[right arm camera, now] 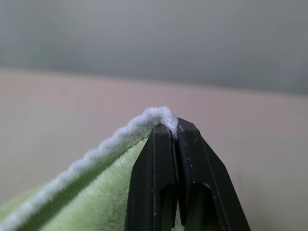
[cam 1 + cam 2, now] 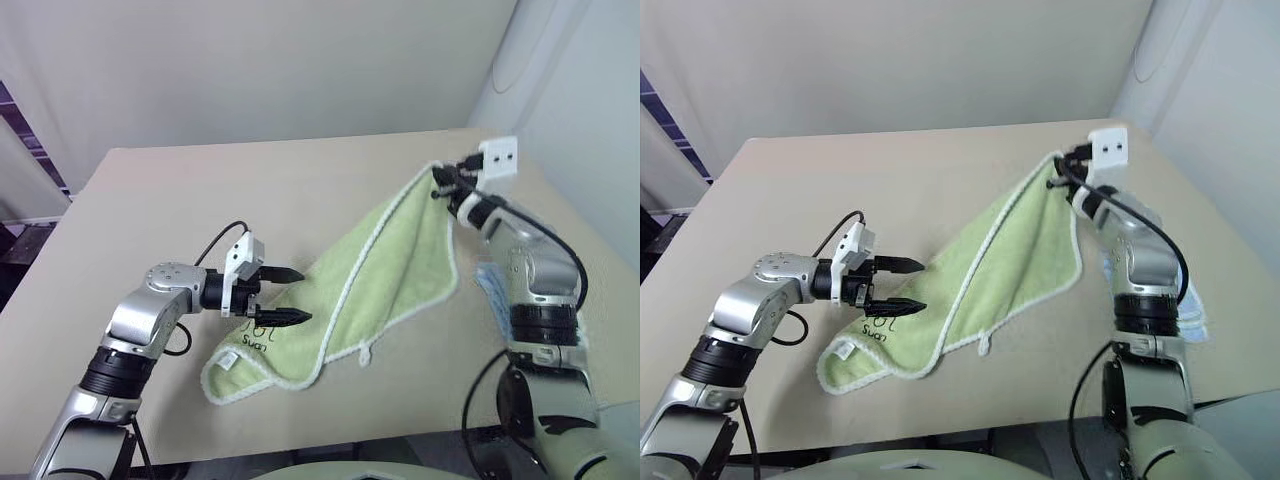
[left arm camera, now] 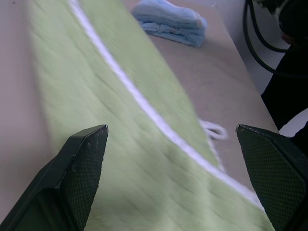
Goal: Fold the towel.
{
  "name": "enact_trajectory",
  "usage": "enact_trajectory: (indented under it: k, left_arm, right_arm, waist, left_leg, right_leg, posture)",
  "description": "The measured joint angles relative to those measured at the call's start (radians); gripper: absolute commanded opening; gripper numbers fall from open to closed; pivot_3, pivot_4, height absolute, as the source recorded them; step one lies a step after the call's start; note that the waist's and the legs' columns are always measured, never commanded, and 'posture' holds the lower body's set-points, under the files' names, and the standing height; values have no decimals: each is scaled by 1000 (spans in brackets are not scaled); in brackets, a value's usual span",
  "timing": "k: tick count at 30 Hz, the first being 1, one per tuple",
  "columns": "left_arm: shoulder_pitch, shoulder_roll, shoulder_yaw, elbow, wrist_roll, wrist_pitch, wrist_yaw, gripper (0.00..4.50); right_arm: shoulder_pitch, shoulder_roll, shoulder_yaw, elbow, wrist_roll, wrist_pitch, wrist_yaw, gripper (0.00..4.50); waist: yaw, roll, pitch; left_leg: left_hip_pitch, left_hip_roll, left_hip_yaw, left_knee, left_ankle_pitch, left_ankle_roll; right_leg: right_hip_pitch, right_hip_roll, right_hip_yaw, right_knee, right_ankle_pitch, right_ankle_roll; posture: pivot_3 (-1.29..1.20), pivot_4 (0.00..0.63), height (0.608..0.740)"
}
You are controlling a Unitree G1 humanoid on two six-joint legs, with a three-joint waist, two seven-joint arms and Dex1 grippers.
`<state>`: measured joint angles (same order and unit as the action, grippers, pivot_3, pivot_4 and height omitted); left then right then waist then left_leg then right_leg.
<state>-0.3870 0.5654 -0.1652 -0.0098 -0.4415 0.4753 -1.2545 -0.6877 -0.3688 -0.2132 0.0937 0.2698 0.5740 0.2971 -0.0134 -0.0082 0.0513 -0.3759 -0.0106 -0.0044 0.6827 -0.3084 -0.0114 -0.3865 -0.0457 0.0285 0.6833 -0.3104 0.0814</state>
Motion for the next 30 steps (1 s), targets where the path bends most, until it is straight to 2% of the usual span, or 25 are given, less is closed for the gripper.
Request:
enact_trajectory:
  k: [7, 16, 20, 26, 30]
  left_arm:
    - [-47, -97, -24, 5, 19, -33, 44, 4500]
    - [-41, -110, -147, 9, 114, -88, 55, 4500]
    - [-38, -129, -199, 141, 184, -193, 38, 4500]
    - [-102, -223, -225, 391, 269, -379, 29, 4500]
    - [-139, -256, -237, 486, 301, -484, -19, 4500]
  right_arm:
    - [-133, 78, -16, 52, -19, 5, -211, 55]
    - [-227, 76, -90, 313, -70, -106, -383, 55]
    - [-234, 76, -108, 364, -70, -136, -417, 55]
    - [-254, 82, -119, 381, -59, -140, -446, 55]
    - [-261, 92, -116, 414, -59, -149, -453, 55]
  waist:
    - [-4, 0, 0]
    - [-7, 1, 0]
    - [-8, 2, 0]
    - [-6, 3, 0]
    - [-7, 3, 0]
  left_leg:
    - [-4, 0, 0, 0, 0, -1]
    - [-4, 0, 1, 0, 1, -1]
    - [-4, 0, 1, 0, 1, -1]
    - [-4, 0, 1, 0, 1, -1]
    - [-4, 0, 1, 0, 1, -1]
  right_leg:
    - [-4, 0, 0, 0, 0, 0]
    - [-4, 1, 0, 0, 0, 0]
    - [-4, 1, 0, 0, 0, 0]
    - [-4, 1, 0, 0, 0, 0]
    - [-4, 1, 0, 0, 0, 0]
  posture:
    - [0, 0, 740]
    - [0, 0, 740]
    - [0, 0, 740]
    - [0, 0, 740]
    - [0, 0, 740]
